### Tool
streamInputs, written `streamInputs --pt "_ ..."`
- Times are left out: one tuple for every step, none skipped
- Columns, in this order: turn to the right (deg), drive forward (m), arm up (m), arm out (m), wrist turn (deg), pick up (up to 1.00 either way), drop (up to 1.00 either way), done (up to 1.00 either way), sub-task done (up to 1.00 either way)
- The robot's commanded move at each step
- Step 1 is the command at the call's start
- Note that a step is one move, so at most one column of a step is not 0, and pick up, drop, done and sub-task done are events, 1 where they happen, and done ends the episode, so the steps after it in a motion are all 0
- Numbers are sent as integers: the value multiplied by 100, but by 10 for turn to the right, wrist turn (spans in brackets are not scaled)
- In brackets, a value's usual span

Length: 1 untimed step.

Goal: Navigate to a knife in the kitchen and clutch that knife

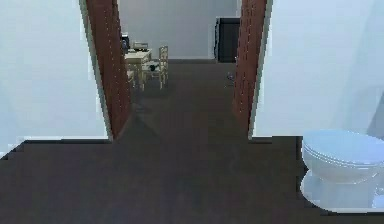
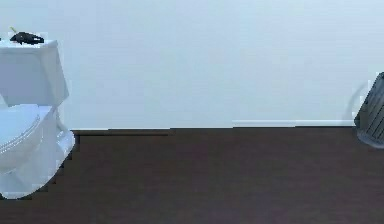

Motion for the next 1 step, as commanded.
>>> streamInputs --pt "0 100 0 0 0 0 0 0 0"
